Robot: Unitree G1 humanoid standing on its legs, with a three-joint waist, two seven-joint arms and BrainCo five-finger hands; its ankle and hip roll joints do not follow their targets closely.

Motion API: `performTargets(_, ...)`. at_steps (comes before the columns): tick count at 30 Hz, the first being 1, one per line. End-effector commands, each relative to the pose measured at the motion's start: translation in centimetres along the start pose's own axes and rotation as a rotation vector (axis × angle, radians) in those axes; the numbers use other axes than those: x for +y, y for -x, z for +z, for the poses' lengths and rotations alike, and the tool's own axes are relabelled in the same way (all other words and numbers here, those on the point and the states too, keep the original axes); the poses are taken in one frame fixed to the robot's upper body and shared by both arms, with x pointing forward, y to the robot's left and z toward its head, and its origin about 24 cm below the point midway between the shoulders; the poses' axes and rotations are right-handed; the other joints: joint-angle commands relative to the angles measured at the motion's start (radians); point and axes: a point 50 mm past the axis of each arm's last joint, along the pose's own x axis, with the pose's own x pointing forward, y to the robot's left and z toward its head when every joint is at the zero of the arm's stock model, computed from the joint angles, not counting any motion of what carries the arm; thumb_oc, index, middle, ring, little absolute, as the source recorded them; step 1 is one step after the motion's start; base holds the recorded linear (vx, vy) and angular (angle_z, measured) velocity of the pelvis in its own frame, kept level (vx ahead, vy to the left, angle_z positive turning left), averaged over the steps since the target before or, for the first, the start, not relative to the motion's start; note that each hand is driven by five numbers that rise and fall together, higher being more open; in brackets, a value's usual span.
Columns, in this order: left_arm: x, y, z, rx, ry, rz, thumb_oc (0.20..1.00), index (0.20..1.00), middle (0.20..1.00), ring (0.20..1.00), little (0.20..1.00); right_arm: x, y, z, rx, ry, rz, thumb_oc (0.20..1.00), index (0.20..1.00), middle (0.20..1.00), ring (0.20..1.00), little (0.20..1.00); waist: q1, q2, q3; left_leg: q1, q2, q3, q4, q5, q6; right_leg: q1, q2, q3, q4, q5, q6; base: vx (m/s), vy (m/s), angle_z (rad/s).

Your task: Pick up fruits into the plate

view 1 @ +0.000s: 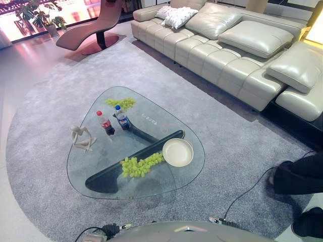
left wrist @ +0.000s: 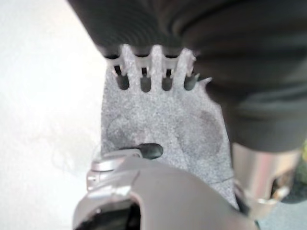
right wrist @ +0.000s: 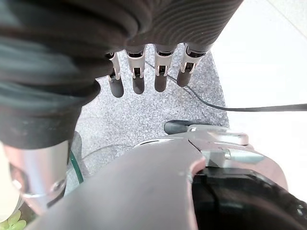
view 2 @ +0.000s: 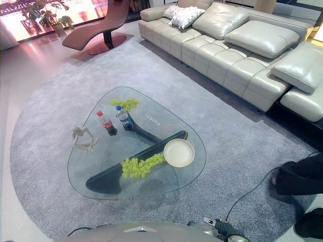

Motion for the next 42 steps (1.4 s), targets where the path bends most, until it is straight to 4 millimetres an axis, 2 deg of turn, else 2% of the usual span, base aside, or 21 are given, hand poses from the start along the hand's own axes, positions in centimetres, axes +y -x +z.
performTargets(1, -0.4, -0.1, 1.7, -0.047, -0.091, 0.003, 1.000, 1.000, 1.000, 1.000, 1.000, 0.1, -0.4, 2.4, -0.044, 0.029, 0.007, 1.000, 1.000, 1.000, 1.000, 1.000, 0.023, -0.005, 0.028, 0.038, -0.021, 0.067, 0.022, -0.148, 0.038, -0.014, -0.051, 0.029, 0.070, -0.056, 0.070, 0.00, 0.000, 0.00)
performTargets(12, 0.0, -0.1, 1.1, -0.008, -0.092, 0.108, 1.000, 1.000, 1.000, 1.000, 1.000, 0.4, -0.4, 2.2, -0.044, 0.048, 0.009, 1.000, 1.000, 1.000, 1.000, 1.000, 0.022, -0.016, 0.043, 0.029, -0.020, 0.068, 0.023, -0.144, 0.039, -0.026, -0.047, 0.032, 0.076, -0.055, 0.070, 0.01, 0.000, 0.00)
performTargets(21, 0.3, 0.0, 3.4, -0.132, -0.133, 0.150, 1.000, 1.000, 1.000, 1.000, 1.000, 0.6, -0.4, 3.0, -0.067, 0.106, 0.017, 1.000, 1.000, 1.000, 1.000, 1.000, 0.020, -0.025, 0.075, 0.006, -0.016, 0.071, 0.029, -0.138, 0.037, -0.054, -0.043, 0.041, 0.080, -0.048, 0.069, 0.03, 0.013, -0.01)
performTargets(22, 0.5, 0.1, 4.5, -0.183, -0.161, 0.170, 1.000, 1.000, 1.000, 1.000, 1.000, 0.4, -0.4, 3.5, -0.079, 0.132, 0.019, 1.000, 1.000, 1.000, 1.000, 1.000, 0.017, -0.023, 0.084, -0.007, -0.014, 0.073, 0.033, -0.135, 0.035, -0.069, -0.041, 0.045, 0.082, -0.046, 0.069, -0.04, 0.070, -0.10)
performTargets(23, 0.8, 0.4, 6.5, -0.261, -0.194, 0.209, 1.000, 1.000, 1.000, 1.000, 1.000, 0.2, -0.4, 4.4, -0.104, 0.156, 0.016, 1.000, 1.000, 1.000, 1.000, 1.000, 0.014, -0.019, 0.101, -0.033, -0.012, 0.073, 0.044, -0.131, 0.034, -0.097, -0.039, 0.051, 0.090, -0.043, 0.068, -0.06, 0.088, -0.11)
performTargets(26, 1.4, 1.1, 9.3, -0.364, -0.213, 0.270, 1.000, 1.000, 1.000, 1.000, 1.000, -0.4, -0.3, 6.1, -0.149, 0.168, 0.010, 1.000, 1.000, 1.000, 1.000, 1.000, 0.010, -0.013, 0.130, -0.069, -0.008, 0.070, 0.056, -0.122, 0.031, -0.136, -0.036, 0.055, 0.104, -0.041, 0.064, -0.10, 0.069, -0.08)
performTargets(30, 3.1, 3.6, 16.0, -0.576, -0.291, 0.438, 1.000, 1.000, 1.000, 1.000, 1.000, -1.4, 0.2, 10.1, -0.273, 0.163, 0.000, 1.000, 1.000, 1.000, 1.000, 1.000, 0.003, 0.003, 0.211, -0.155, -0.008, 0.054, 0.081, -0.099, 0.026, -0.226, -0.026, 0.060, 0.136, -0.034, 0.054, -0.15, 0.055, -0.03)
performTargets(32, 3.9, 4.7, 18.1, -0.641, -0.320, 0.500, 1.000, 1.000, 1.000, 1.000, 1.000, -1.6, 0.4, 11.4, -0.316, 0.162, 0.000, 1.000, 1.000, 1.000, 1.000, 1.000, -0.002, 0.005, 0.237, -0.187, -0.007, 0.049, 0.094, -0.091, 0.024, -0.260, -0.022, 0.062, 0.152, -0.034, 0.052, -0.12, 0.013, 0.00)
performTargets(33, 4.9, 5.8, 19.9, -0.687, -0.342, 0.555, 1.000, 1.000, 1.000, 1.000, 1.000, -1.8, 0.6, 12.5, -0.352, 0.162, 0.000, 1.000, 1.000, 1.000, 1.000, 1.000, -0.008, 0.007, 0.260, -0.210, -0.006, 0.046, 0.099, -0.084, 0.022, -0.286, -0.018, 0.065, 0.164, -0.032, 0.051, -0.08, 0.012, -0.01)
performTargets(34, 5.3, 6.2, 20.5, -0.704, -0.346, 0.572, 1.000, 1.000, 1.000, 1.000, 1.000, -1.9, 0.7, 12.8, -0.363, 0.161, 0.000, 1.000, 1.000, 1.000, 1.000, 1.000, -0.009, 0.008, 0.267, -0.217, -0.007, 0.044, 0.102, -0.082, 0.021, -0.294, -0.016, 0.066, 0.168, -0.032, 0.050, -0.08, 0.021, -0.07)
performTargets(35, 6.3, 7.3, 22.0, -0.754, -0.359, 0.622, 1.000, 1.000, 1.000, 1.000, 1.000, -2.0, 1.0, 13.8, -0.398, 0.156, 0.000, 1.000, 1.000, 1.000, 1.000, 1.000, -0.015, 0.011, 0.288, -0.237, -0.007, 0.043, 0.108, -0.078, 0.020, -0.318, -0.012, 0.069, 0.181, -0.033, 0.048, -0.04, 0.015, -0.08)
performTargets(36, 6.4, 7.4, 22.0, -0.754, -0.359, 0.623, 1.000, 1.000, 1.000, 1.000, 1.000, -2.0, 1.0, 13.8, -0.398, 0.156, 0.000, 1.000, 1.000, 1.000, 1.000, 1.000, -0.015, 0.011, 0.288, -0.238, -0.007, 0.043, 0.109, -0.078, 0.020, -0.319, -0.012, 0.069, 0.182, -0.034, 0.048, -0.12, 0.029, -0.12)
performTargets(37, 8.0, 9.6, 24.6, -0.822, -0.368, 0.712, 1.000, 1.000, 1.000, 1.000, 1.000, -1.9, 1.5, 15.6, -0.462, 0.155, 0.000, 1.000, 1.000, 1.000, 1.000, 1.000, -0.025, 0.014, 0.327, -0.283, -0.007, 0.040, 0.125, -0.069, 0.018, -0.374, -0.004, 0.075, 0.212, -0.033, 0.045, -0.10, 0.020, -0.08)
performTargets(38, 8.2, 9.9, 24.8, -0.831, -0.372, 0.722, 1.000, 1.000, 1.000, 1.000, 1.000, -1.9, 1.6, 15.8, -0.470, 0.154, 0.000, 1.000, 1.000, 1.000, 1.000, 1.000, -0.026, 0.014, 0.331, -0.290, -0.007, 0.039, 0.127, -0.068, 0.017, -0.382, -0.004, 0.075, 0.216, -0.033, 0.045, -0.16, 0.033, -0.14)
performTargets(39, 9.3, 11.6, 26.5, -0.876, -0.395, 0.799, 1.000, 1.000, 1.000, 1.000, 1.000, -1.9, 2.0, 17.0, -0.516, 0.149, 0.001, 1.000, 1.000, 1.000, 1.000, 1.000, -0.035, 0.015, 0.360, -0.328, -0.007, 0.038, 0.142, -0.061, 0.015, -0.430, 0.002, 0.077, 0.243, -0.032, 0.044, -0.11, 0.023, -0.15)
performTargets(42, 10.9, 14.7, 29.1, -0.927, -0.423, 0.959, 1.000, 1.000, 1.000, 1.000, 1.000, -1.5, 2.8, 18.9, -0.590, 0.138, 0.011, 1.000, 1.000, 1.000, 1.000, 1.000, -0.049, 0.009, 0.409, -0.393, -0.010, 0.042, 0.171, -0.049, 0.012, -0.506, 0.012, 0.085, 0.286, -0.028, 0.044, -0.10, 0.009, -0.17)
